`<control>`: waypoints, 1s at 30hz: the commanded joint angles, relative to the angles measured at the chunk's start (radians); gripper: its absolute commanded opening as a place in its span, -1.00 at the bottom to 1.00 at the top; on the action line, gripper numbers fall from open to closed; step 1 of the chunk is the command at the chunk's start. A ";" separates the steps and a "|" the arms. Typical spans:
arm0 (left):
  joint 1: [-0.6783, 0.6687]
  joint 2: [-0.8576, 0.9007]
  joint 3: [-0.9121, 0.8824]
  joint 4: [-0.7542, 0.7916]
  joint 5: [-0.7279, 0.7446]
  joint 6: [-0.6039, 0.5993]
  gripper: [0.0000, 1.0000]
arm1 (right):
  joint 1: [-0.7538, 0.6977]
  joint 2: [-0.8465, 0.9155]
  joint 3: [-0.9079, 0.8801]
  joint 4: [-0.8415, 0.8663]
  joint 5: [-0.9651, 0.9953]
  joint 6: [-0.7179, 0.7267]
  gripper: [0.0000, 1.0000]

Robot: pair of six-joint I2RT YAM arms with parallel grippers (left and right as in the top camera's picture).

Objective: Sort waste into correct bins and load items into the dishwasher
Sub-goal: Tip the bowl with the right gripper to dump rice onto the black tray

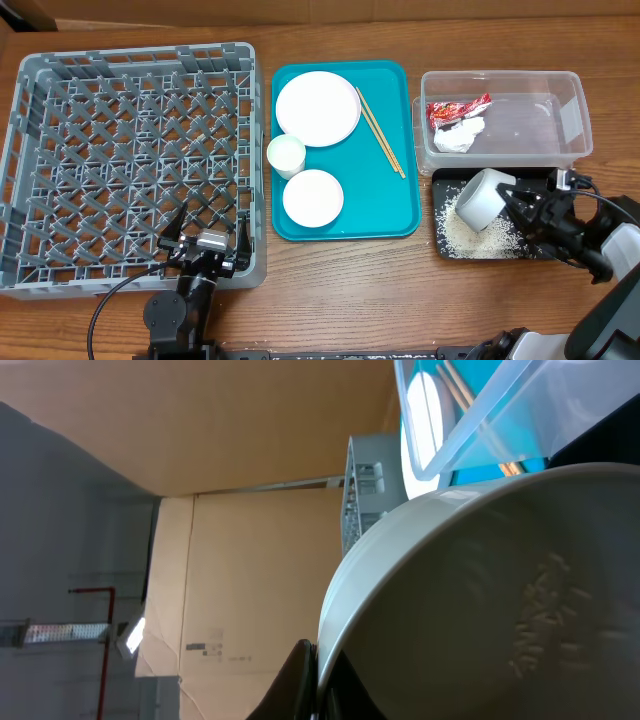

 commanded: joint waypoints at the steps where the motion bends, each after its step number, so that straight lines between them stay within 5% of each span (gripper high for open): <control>1: 0.006 -0.009 -0.005 0.001 0.002 0.003 1.00 | -0.004 0.000 -0.005 -0.009 -0.039 -0.001 -0.92; 9: 0.006 -0.009 -0.005 0.001 0.002 0.003 1.00 | -0.004 0.000 -0.005 -0.110 -0.039 -0.002 -0.92; 20: 0.006 -0.009 -0.005 0.001 0.002 0.003 1.00 | 0.006 -0.001 0.000 -0.023 -0.038 -0.006 -0.92; 30: 0.006 -0.009 -0.005 0.001 0.002 0.003 1.00 | 0.277 -0.138 0.214 -0.132 0.200 -0.029 -0.92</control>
